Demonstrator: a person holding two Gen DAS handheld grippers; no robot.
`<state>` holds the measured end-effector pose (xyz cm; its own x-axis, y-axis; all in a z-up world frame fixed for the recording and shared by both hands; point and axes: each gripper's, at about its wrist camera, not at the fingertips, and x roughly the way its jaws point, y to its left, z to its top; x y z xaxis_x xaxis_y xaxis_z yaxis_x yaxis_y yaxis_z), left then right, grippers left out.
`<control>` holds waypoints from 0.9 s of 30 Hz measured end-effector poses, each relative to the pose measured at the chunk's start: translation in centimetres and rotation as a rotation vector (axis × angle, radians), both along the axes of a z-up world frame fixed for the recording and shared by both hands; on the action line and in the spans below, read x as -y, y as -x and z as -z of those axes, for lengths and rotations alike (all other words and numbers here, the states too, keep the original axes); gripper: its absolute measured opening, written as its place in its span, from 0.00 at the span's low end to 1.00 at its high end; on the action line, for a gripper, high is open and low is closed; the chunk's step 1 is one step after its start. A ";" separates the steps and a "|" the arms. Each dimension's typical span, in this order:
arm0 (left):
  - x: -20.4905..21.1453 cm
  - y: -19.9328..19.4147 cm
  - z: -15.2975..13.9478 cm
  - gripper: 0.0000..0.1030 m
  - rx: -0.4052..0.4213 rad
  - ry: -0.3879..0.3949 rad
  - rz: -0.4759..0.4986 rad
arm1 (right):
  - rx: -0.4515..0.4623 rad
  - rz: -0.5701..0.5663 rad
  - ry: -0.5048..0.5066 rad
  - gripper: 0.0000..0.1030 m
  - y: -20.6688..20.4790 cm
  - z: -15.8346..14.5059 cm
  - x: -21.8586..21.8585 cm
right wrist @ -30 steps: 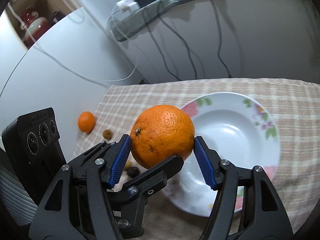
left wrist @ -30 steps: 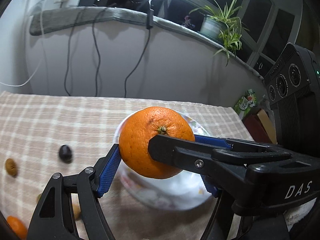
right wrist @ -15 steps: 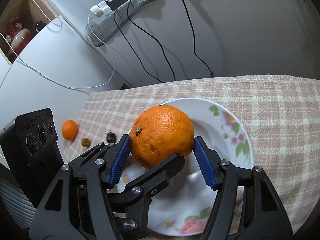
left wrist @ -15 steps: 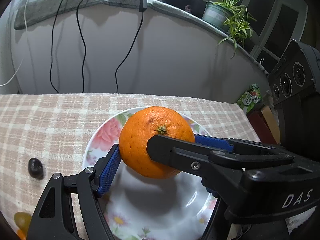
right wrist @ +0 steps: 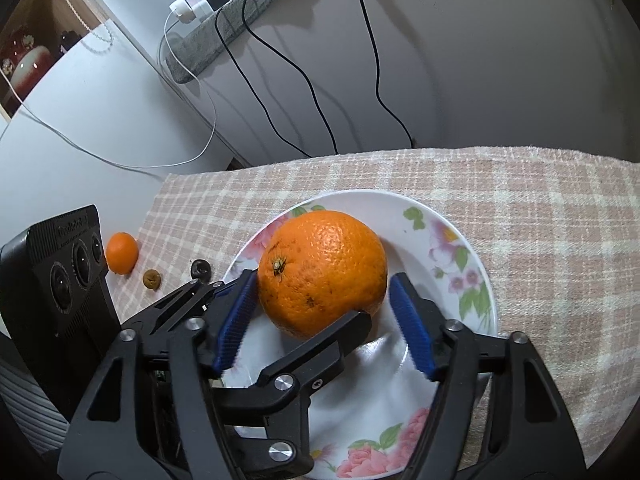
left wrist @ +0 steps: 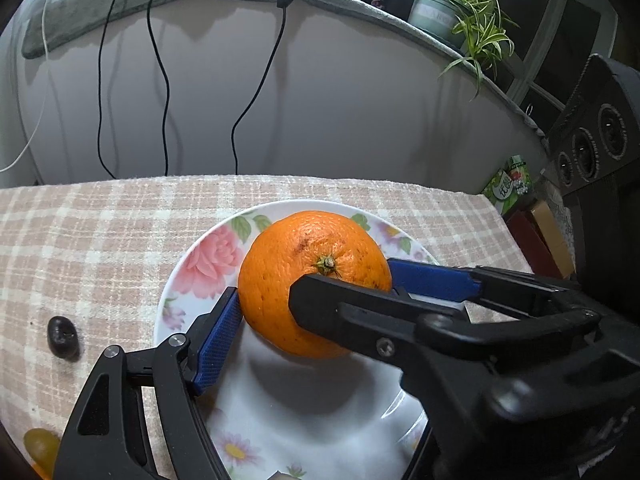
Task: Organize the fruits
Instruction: 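Open the left tool to release the orange on the plate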
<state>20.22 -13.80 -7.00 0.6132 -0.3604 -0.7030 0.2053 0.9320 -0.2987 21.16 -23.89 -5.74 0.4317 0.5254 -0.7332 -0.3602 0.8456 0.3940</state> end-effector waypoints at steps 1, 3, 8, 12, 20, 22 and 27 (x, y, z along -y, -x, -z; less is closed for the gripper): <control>0.1 0.0 0.0 0.72 -0.001 0.002 -0.002 | 0.009 0.001 0.002 0.78 0.1 -0.2 0.0; 0.1 0.1 -0.1 0.72 0.001 0.001 -0.003 | 0.025 0.002 0.011 0.78 0.4 -0.5 0.0; -0.5 1.0 -0.3 0.72 0.008 0.001 -0.005 | 0.051 0.014 0.025 0.78 1.1 -1.1 0.2; -1.2 1.9 -0.7 0.72 0.023 -0.005 -0.017 | 0.069 0.027 0.011 0.78 1.9 -1.7 0.8; -3.0 4.3 -2.2 0.72 0.070 0.009 -0.034 | 0.154 0.050 -0.017 0.78 4.6 -4.0 1.4; -3.6 5.0 -2.5 0.72 0.087 0.008 -0.039 | 0.179 0.046 -0.011 0.78 5.3 -4.3 1.2; -5.4 7.3 -3.4 0.72 0.133 -0.019 -0.054 | 0.241 0.013 0.031 0.78 7.8 -4.6 -0.1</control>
